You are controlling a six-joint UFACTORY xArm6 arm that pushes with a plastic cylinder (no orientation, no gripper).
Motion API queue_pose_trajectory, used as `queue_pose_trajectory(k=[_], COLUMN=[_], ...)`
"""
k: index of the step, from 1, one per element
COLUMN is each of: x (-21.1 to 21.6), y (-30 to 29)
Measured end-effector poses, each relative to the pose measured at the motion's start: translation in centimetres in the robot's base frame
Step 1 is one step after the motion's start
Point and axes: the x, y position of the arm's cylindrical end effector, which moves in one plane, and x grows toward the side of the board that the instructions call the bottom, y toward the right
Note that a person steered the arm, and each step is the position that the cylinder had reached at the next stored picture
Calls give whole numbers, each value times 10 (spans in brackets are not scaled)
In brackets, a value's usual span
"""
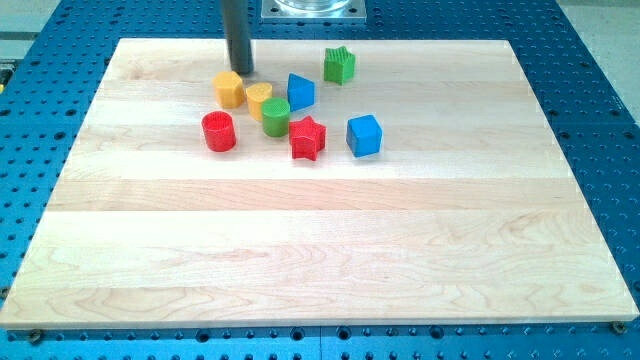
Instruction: Push the yellow heart to the center right side of the board
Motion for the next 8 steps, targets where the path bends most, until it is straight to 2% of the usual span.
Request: queue_pose_trajectory(k=[1, 3, 4, 5, 6, 7, 8], x=[32, 77, 91, 98, 99, 99, 92], y=[-25, 20, 75, 68, 100, 213, 222])
